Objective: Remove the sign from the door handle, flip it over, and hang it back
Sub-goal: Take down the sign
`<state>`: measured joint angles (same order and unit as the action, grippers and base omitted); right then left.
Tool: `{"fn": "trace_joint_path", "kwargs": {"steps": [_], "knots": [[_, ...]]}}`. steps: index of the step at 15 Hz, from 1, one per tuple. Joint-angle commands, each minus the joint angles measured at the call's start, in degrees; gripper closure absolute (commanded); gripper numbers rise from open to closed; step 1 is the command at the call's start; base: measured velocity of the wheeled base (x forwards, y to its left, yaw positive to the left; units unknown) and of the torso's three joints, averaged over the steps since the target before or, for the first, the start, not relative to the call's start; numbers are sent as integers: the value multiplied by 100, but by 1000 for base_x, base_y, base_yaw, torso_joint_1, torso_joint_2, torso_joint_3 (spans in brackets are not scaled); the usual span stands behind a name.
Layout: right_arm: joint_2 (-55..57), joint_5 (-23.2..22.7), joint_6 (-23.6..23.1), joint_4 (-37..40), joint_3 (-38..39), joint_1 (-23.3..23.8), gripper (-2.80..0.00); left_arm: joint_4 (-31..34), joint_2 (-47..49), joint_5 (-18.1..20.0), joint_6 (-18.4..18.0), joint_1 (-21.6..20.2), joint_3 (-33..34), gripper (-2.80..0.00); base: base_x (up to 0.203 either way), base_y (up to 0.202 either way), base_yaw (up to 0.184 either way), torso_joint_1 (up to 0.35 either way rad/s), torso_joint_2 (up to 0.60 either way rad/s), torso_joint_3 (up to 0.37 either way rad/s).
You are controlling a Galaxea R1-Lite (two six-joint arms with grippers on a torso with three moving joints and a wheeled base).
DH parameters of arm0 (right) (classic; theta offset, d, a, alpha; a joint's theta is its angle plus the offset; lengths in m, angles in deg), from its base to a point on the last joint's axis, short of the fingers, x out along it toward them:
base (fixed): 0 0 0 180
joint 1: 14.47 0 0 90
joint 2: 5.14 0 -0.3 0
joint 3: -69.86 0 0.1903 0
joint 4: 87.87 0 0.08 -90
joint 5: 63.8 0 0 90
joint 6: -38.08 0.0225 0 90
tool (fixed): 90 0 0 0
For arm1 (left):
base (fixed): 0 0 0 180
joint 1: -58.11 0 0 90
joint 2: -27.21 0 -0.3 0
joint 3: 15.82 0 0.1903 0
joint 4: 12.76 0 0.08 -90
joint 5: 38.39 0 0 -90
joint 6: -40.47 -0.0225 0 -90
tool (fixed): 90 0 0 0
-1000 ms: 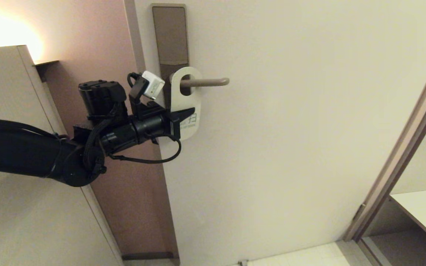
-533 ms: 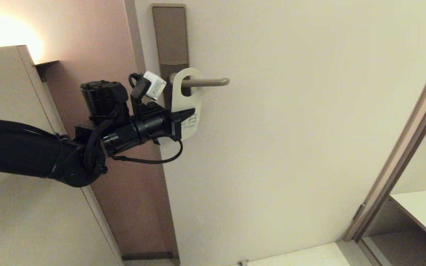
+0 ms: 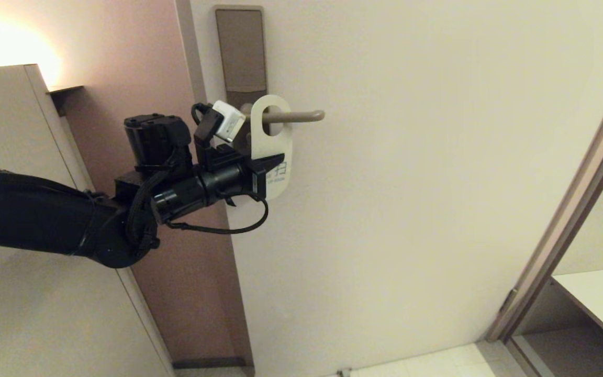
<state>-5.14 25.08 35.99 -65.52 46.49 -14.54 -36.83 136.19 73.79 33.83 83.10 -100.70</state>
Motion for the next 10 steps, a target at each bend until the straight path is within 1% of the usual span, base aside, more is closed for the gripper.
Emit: {"fn": "trace_joint_path", "kwargs": {"steps": [1,5,10], "knots": [[0,-2,-2,-4,0,-1,0,-29,12,15,-4,-3,-10,0,0,0,0,0,0,0],[0,-2,-2,-4,0,-1,0,35,97,15,-4,-21,-130,0,0,0,0,0,0,0],[0,-2,-2,-4,0,-1,0,179,210,15,-4,93,-395,0,0,0,0,0,0,0]]}}
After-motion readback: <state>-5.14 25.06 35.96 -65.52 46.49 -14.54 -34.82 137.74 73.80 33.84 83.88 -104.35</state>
